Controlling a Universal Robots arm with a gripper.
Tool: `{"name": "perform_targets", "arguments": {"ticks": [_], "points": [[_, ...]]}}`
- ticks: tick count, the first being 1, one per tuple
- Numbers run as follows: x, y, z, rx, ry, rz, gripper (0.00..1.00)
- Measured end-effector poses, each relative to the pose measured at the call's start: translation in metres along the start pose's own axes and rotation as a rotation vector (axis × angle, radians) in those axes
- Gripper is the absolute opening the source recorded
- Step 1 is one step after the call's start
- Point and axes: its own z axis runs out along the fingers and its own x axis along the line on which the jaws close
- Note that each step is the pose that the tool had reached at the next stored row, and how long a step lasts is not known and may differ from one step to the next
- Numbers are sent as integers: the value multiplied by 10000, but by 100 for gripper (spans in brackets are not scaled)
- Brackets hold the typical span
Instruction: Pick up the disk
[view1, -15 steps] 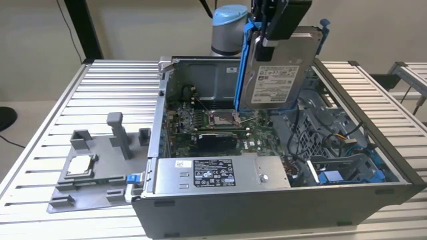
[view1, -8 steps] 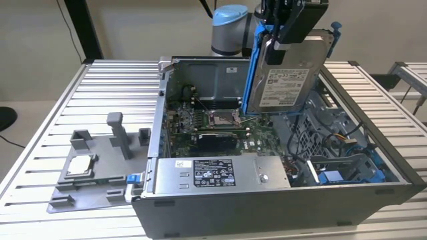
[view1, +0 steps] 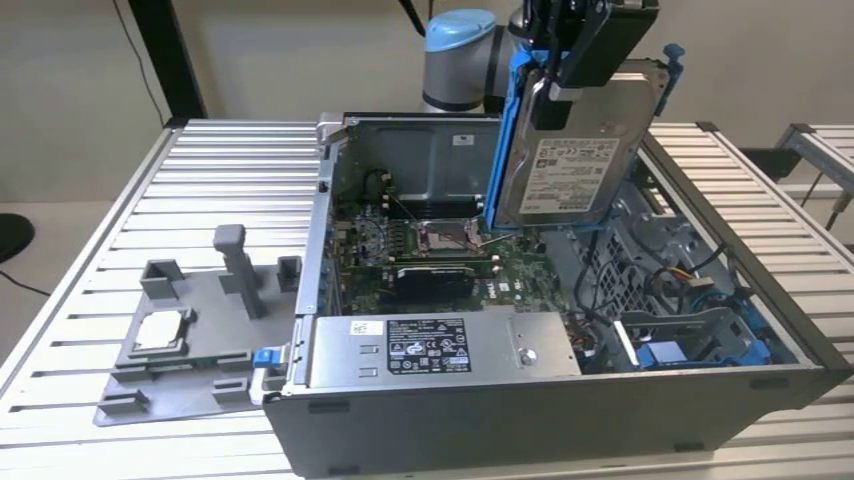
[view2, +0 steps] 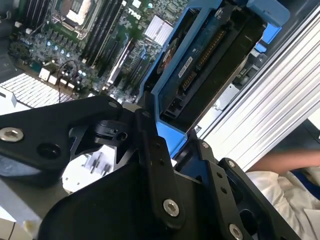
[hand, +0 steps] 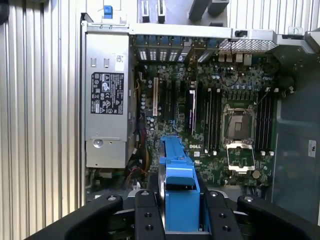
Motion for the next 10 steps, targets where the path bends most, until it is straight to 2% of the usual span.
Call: {"name": "perform_targets", "arguments": {"ticks": [10], "points": [[52,-6,4,0,0,-1,0]]}}
